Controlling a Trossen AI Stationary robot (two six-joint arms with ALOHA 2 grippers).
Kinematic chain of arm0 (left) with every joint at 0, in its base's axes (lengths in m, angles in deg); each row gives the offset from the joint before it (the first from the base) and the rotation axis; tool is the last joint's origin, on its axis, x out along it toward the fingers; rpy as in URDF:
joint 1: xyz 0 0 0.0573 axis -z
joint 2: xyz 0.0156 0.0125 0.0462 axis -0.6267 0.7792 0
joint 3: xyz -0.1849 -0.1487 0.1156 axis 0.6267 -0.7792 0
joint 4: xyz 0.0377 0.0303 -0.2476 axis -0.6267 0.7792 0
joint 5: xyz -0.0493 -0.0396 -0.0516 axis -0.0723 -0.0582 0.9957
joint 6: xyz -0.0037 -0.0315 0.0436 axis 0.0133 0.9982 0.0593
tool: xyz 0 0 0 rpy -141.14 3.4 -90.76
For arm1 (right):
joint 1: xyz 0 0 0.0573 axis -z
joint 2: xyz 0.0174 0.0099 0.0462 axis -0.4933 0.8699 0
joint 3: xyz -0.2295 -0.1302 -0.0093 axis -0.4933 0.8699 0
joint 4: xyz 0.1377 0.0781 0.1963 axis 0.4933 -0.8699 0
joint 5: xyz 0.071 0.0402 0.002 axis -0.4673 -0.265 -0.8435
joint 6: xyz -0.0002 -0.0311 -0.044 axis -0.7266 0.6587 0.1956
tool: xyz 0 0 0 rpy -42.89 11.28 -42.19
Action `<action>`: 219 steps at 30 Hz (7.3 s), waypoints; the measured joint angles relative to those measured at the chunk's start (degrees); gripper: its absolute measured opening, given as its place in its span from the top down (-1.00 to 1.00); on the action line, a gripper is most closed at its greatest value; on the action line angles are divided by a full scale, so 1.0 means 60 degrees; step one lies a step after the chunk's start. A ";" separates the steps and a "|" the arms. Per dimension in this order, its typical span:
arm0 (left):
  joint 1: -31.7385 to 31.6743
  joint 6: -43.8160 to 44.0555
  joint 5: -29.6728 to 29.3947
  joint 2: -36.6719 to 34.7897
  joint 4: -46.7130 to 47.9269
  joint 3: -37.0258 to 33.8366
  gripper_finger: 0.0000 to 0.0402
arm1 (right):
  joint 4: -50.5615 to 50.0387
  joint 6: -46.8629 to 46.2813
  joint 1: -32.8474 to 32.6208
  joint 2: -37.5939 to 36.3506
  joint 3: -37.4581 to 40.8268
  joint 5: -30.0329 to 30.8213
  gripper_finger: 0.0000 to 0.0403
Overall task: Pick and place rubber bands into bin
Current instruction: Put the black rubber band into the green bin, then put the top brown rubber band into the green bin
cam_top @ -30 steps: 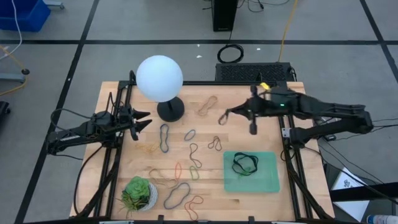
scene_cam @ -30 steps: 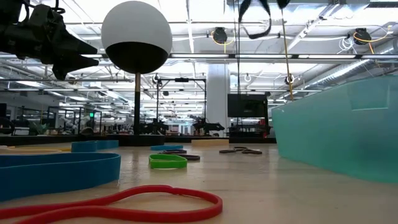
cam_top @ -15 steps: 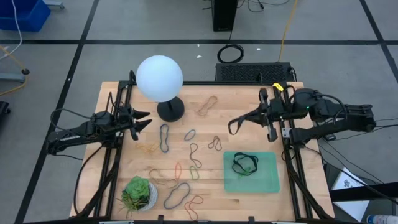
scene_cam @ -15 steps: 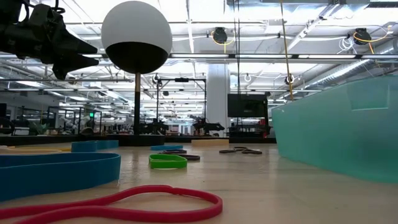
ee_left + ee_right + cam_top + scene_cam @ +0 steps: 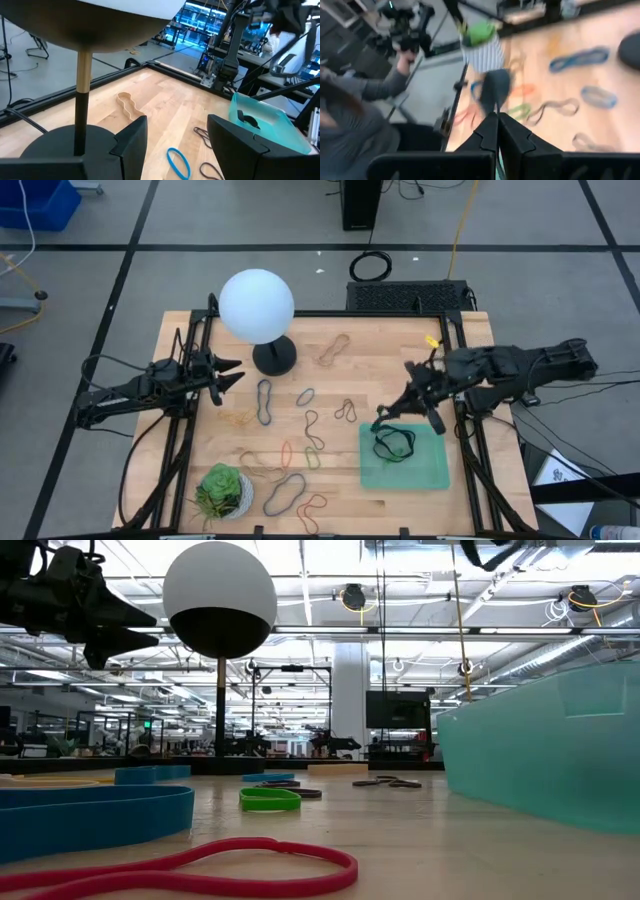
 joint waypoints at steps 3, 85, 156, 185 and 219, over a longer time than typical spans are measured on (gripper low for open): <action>-0.0002 0.0021 0.0004 -0.0001 0.0101 0.0000 -0.05 | -0.0617 -0.0508 -0.0559 0.0406 0.0000 0.0408 1.00; -0.0003 0.0002 0.0018 0.0001 0.0132 0.0000 -0.05 | 0.1357 0.2822 -0.2825 0.1674 0.0007 0.5076 0.24; 0.0000 -0.0042 0.0007 -0.0002 0.0513 0.0000 -0.05 | 0.1514 0.7984 0.5662 0.9788 -0.2929 0.0260 0.28; 0.0000 0.0016 -0.0007 0.0001 0.0552 0.0000 -0.05 | 0.2028 0.8187 0.5728 1.0768 -0.2918 0.0764 0.28; 0.0000 -0.0037 -0.0007 0.0001 0.0543 0.0000 -0.05 | 0.0775 0.7828 0.5226 0.8761 -0.2899 0.1040 0.99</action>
